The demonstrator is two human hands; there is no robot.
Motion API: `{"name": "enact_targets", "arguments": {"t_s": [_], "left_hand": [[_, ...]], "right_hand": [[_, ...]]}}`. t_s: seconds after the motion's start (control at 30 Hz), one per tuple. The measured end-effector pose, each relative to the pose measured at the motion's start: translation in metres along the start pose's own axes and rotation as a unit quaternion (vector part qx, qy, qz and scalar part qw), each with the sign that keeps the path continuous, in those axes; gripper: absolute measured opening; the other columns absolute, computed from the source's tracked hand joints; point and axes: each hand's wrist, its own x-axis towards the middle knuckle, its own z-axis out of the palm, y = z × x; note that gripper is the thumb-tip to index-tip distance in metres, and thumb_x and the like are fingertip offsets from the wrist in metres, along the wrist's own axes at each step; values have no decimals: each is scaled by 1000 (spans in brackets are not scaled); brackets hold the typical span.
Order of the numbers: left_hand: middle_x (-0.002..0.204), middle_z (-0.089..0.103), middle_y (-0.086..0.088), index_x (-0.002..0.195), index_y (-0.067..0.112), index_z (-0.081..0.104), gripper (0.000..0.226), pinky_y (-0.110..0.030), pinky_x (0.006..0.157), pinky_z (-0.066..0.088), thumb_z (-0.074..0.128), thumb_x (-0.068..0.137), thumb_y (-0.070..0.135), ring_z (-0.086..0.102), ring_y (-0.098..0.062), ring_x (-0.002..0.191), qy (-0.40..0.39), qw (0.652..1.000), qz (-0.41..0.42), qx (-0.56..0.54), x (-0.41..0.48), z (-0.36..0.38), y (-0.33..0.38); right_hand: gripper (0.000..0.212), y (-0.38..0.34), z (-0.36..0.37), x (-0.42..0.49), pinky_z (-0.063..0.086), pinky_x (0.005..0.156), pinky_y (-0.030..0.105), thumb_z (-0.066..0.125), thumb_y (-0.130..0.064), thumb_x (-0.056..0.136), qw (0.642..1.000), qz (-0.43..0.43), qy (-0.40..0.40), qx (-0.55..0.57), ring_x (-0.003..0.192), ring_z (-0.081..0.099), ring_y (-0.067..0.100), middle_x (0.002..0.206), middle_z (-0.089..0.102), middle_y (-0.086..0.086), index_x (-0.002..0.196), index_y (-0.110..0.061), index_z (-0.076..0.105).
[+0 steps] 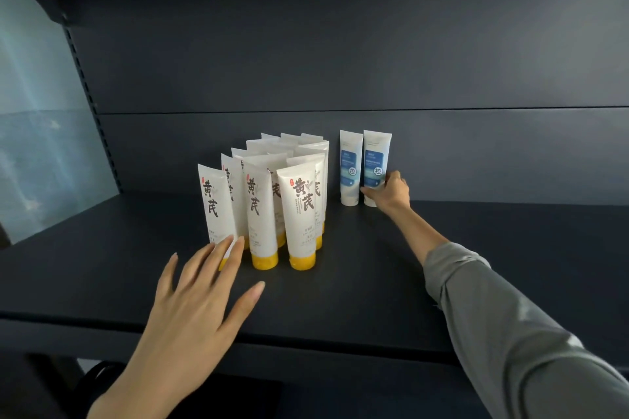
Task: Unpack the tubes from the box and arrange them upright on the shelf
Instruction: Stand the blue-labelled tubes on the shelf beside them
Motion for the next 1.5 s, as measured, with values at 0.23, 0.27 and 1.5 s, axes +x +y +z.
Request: {"name": "enact_targets", "arguments": {"t_s": [0.23, 0.27, 1.5], "left_hand": [[155, 24, 8, 149, 27, 8, 96, -41, 118, 9, -21, 71, 74, 20, -10, 143, 34, 998, 12, -59, -7, 1, -16], [154, 26, 8, 149, 26, 10, 97, -41, 118, 10, -21, 71, 75, 21, -10, 143, 37, 997, 16, -70, -9, 1, -16], [149, 38, -11, 143, 9, 38, 87, -57, 110, 23, -4, 88, 62, 36, -29, 137, -72, 951, 275, -121, -159, 46, 131]], "right_hand": [[58, -4, -30, -38, 37, 100, 45, 50, -40, 95, 991, -33, -16, -125, 131, 34, 35, 140, 36, 18, 136, -2, 34], [58, -5, -37, -48, 36, 102, 47, 47, -42, 96, 985, -48, -13, -164, 133, 31, 34, 141, 36, 16, 138, -4, 34], [86, 188, -250, -506, -3, 114, 55, 3, -78, 77, 877, 142, 53, -455, 147, -10, 20, 160, -8, -5, 150, -33, -9]]}}
